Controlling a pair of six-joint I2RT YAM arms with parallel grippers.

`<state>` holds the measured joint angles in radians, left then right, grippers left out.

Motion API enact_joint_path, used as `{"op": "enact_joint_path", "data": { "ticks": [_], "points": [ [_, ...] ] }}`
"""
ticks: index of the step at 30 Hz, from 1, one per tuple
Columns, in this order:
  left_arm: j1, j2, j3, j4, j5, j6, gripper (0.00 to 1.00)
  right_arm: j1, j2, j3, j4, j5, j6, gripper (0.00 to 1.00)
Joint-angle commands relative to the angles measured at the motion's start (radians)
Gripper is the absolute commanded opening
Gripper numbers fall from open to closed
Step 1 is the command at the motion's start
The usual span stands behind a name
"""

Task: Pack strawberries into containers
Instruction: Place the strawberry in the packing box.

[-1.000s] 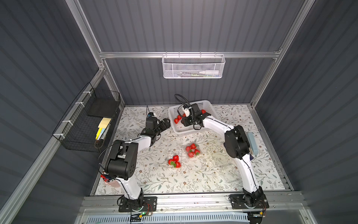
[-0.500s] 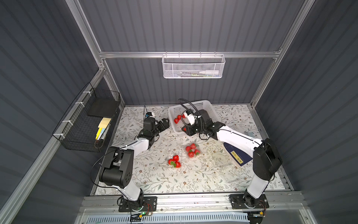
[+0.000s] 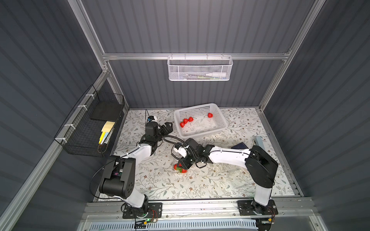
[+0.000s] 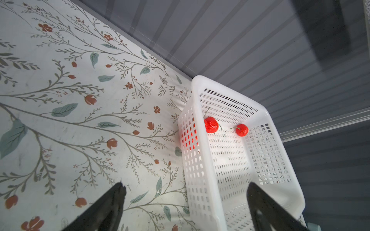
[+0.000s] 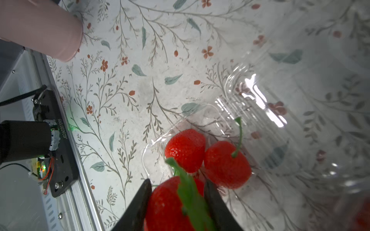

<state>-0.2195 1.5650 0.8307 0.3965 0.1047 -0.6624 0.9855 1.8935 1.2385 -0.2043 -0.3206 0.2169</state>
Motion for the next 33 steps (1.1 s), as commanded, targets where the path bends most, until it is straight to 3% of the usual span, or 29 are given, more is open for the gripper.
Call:
{"op": "enact_joint_path", "data": {
  "ticks": [1,10,13,19,26,33],
  "points": [
    [0.009,-0.001,-0.013,-0.009,-0.003,0.004,0.96,0.011,0.016,0.050,-0.018,-0.035,-0.046,0.25],
    [0.012,0.027,-0.010,0.002,0.008,0.004,0.96,0.050,0.064,0.069,-0.066,-0.049,-0.113,0.26],
    [0.012,0.032,-0.011,0.004,0.010,0.004,0.97,0.050,0.068,0.058,-0.066,-0.041,-0.124,0.31],
    [0.013,0.033,-0.011,0.006,0.017,0.007,0.96,0.049,0.077,0.059,-0.061,0.034,-0.124,0.50],
    [0.015,0.030,-0.014,0.005,0.017,0.008,0.96,0.048,0.070,0.051,-0.056,0.082,-0.128,0.59],
    [0.017,0.038,-0.016,0.010,0.022,0.009,0.96,0.047,0.062,0.040,-0.049,0.117,-0.130,0.60]
  ]
}}
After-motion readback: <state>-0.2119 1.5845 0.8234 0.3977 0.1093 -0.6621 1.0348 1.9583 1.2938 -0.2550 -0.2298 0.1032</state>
